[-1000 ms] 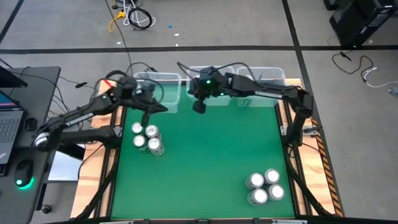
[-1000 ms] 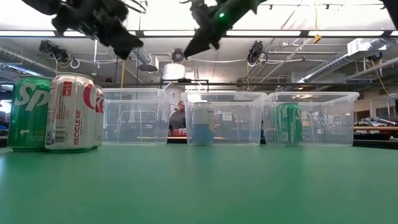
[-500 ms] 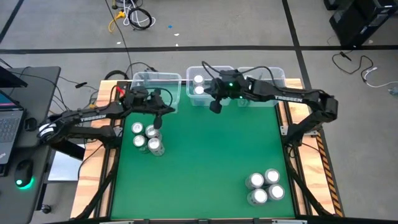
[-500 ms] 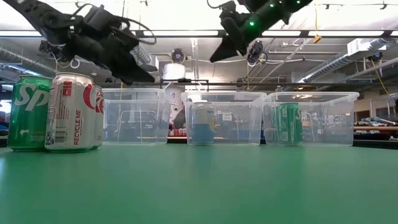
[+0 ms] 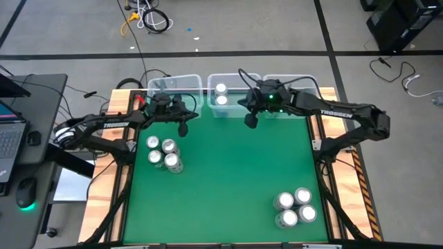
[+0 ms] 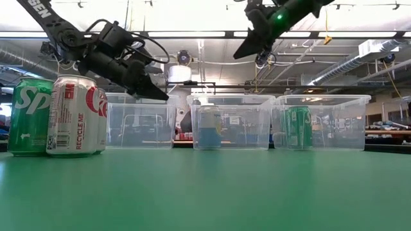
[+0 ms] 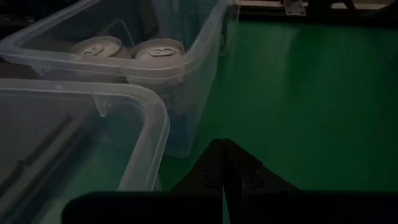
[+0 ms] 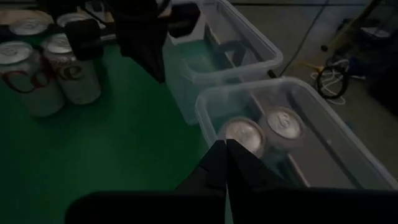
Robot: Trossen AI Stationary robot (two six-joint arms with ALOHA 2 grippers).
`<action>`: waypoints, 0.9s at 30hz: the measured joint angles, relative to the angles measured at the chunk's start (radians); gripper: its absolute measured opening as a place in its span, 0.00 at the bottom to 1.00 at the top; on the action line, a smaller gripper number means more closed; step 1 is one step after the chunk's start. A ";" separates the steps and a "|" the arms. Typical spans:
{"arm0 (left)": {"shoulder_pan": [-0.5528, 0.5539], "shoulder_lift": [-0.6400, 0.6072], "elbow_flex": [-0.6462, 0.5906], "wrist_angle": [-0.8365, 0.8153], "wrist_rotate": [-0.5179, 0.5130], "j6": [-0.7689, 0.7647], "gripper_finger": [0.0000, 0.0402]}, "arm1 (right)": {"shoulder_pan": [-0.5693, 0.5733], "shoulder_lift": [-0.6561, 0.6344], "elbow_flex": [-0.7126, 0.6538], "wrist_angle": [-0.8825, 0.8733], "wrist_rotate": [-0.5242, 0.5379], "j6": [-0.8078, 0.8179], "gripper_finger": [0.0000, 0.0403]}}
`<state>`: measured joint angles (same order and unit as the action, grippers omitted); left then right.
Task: Sort soda cans
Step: Move the bottom left transparent bin to the top left of the table
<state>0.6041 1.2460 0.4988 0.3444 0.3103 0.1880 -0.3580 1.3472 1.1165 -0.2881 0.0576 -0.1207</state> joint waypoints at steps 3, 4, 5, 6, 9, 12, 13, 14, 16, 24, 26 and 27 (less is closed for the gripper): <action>0.000 -0.037 0.000 -0.061 -0.003 0.026 0.00 | 0.007 -0.040 0.000 -0.046 0.009 0.034 0.00; 0.002 -0.053 0.000 -0.092 -0.004 0.041 0.00 | 0.011 -0.053 0.000 -0.064 0.010 0.047 0.00; 0.005 -0.070 0.000 -0.133 -0.006 0.049 0.00 | 0.019 -0.064 0.000 -0.085 0.011 0.061 0.00; 0.010 -0.086 0.000 -0.172 -0.008 0.061 0.00 | 0.028 -0.075 0.000 -0.104 0.011 0.075 0.00; 0.018 -0.141 0.000 -0.287 -0.011 0.093 0.00 | 0.060 -0.103 0.000 -0.149 0.011 0.116 0.00; 0.017 -0.194 0.000 -0.406 -0.011 0.124 0.00 | 0.093 -0.116 0.000 -0.168 0.022 0.151 0.00; 0.017 -0.212 0.000 -0.435 -0.012 0.127 0.00 | 0.101 -0.116 0.000 -0.172 0.025 0.160 0.00; 0.017 -0.227 0.000 -0.463 -0.016 0.127 0.00 | 0.112 -0.116 0.000 -0.174 0.028 0.167 0.00; 0.017 -0.253 0.000 -0.502 -0.074 0.128 0.00 | 0.129 -0.112 0.000 -0.170 0.030 0.174 0.00; 0.017 -0.281 0.000 -0.514 -0.254 0.123 0.00 | 0.153 -0.105 0.000 -0.153 0.031 0.174 0.00; 0.012 -0.284 0.000 -0.486 -0.238 0.122 0.00 | 0.153 -0.104 0.000 -0.153 0.032 0.181 0.00; 0.011 -0.289 0.000 -0.467 -0.223 0.122 0.00 | 0.153 -0.104 0.000 -0.150 0.032 0.182 0.00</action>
<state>0.6148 0.9568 0.4992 -0.1222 0.0876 0.3099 -0.2050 1.2434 1.1164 -0.4383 0.0895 0.0612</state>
